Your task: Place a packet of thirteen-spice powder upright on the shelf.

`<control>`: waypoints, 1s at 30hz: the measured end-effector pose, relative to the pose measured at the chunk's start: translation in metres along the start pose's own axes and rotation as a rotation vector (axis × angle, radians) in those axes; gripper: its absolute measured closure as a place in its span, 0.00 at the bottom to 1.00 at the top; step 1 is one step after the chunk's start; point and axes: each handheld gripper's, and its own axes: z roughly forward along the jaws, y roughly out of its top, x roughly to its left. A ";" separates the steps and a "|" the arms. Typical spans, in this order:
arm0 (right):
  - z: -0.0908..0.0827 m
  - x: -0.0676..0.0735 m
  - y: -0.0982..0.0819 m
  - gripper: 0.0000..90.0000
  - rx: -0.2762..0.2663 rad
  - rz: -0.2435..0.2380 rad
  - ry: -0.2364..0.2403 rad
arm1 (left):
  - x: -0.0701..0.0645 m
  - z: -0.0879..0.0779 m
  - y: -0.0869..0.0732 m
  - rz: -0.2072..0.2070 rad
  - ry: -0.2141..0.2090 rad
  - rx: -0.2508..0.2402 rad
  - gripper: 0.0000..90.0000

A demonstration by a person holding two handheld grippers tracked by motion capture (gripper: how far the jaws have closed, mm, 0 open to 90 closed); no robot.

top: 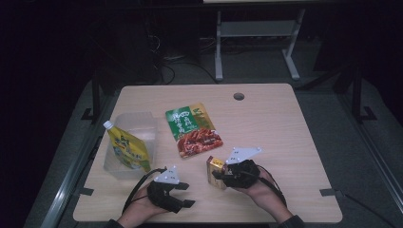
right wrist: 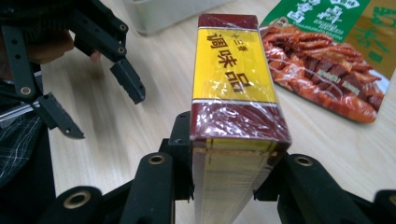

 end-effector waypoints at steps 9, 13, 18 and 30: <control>0.005 -0.010 0.020 0.74 -0.020 -0.042 0.021 | 0.000 0.000 0.000 0.007 0.000 -0.007 0.37; 0.011 -0.015 0.032 0.74 -0.022 -0.060 0.043 | -0.001 0.000 0.000 0.003 -0.003 -0.011 0.37; 0.020 -0.022 0.049 0.74 -0.027 -0.075 0.063 | 0.001 0.001 0.000 0.023 -0.004 0.001 0.37; 0.055 -0.030 0.095 0.74 -0.042 -0.161 0.113 | -0.001 0.002 0.000 0.021 -0.015 0.000 0.37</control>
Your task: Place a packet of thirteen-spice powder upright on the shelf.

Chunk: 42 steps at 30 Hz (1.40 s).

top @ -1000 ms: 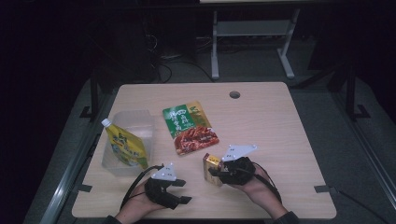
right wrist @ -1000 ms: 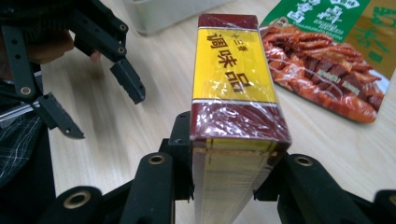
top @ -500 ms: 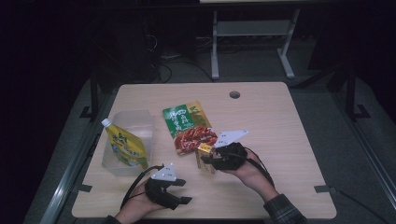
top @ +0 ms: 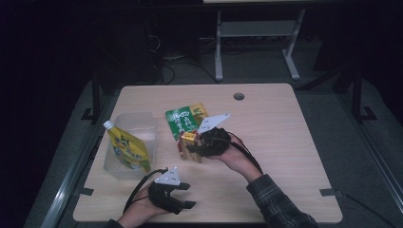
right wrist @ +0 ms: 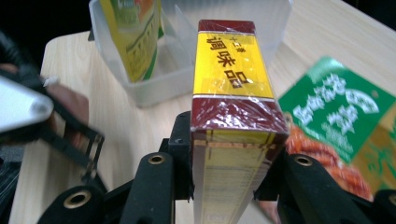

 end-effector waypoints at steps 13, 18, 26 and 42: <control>0.047 -0.014 0.052 0.74 -0.002 -0.083 0.110 | -0.001 0.000 0.001 0.010 -0.014 0.008 0.37; 0.062 -0.016 0.070 0.74 -0.012 -0.106 0.131 | -0.001 0.000 0.002 0.012 -0.018 0.012 0.37; 0.084 -0.017 0.085 0.74 0.012 -0.143 0.158 | -0.002 0.000 0.002 0.010 -0.020 0.004 0.37; 0.111 -0.016 0.093 0.74 0.011 -0.154 0.198 | -0.002 0.000 0.003 0.021 -0.024 0.002 0.37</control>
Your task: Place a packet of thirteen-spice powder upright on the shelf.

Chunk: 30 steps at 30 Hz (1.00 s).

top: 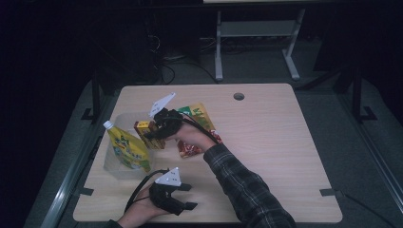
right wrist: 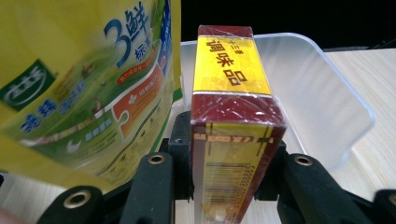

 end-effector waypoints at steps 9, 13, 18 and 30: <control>0.020 0.002 0.018 0.74 -0.010 -0.032 0.011 | 0.000 0.000 0.000 0.006 -0.004 -0.001 0.37; 0.031 0.001 0.023 0.74 -0.011 -0.043 0.014 | -0.001 0.000 0.001 0.008 -0.003 -0.002 0.37; 0.040 0.001 0.027 0.74 -0.018 -0.053 0.019 | -0.001 0.001 0.001 0.013 -0.003 0.000 0.37; 0.058 0.003 0.029 0.74 -0.033 -0.045 0.032 | -0.002 0.001 0.001 0.004 -0.006 -0.008 0.37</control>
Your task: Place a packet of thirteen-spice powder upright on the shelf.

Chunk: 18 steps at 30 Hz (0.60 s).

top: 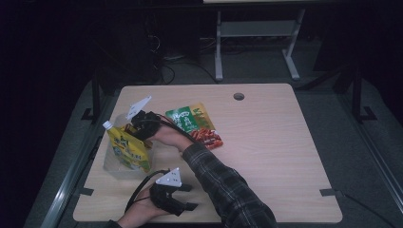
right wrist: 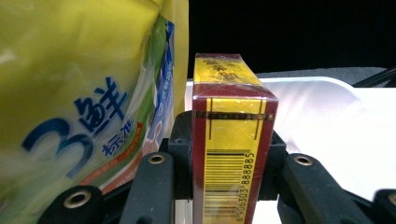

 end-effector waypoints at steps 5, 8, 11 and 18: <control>0.005 0.001 -0.002 0.72 0.007 0.007 0.011 | 0.000 0.000 0.000 -0.001 -0.003 -0.001 0.37; 0.006 0.001 -0.005 0.72 0.023 -0.005 0.010 | -0.001 0.000 0.000 -0.003 -0.003 0.001 0.37; 0.005 0.002 -0.007 0.71 0.026 -0.006 0.011 | -0.001 0.000 0.000 -0.004 -0.002 0.001 0.37; 0.001 0.002 -0.012 0.68 0.027 0.011 0.007 | -0.001 0.001 0.000 -0.002 -0.004 0.003 0.37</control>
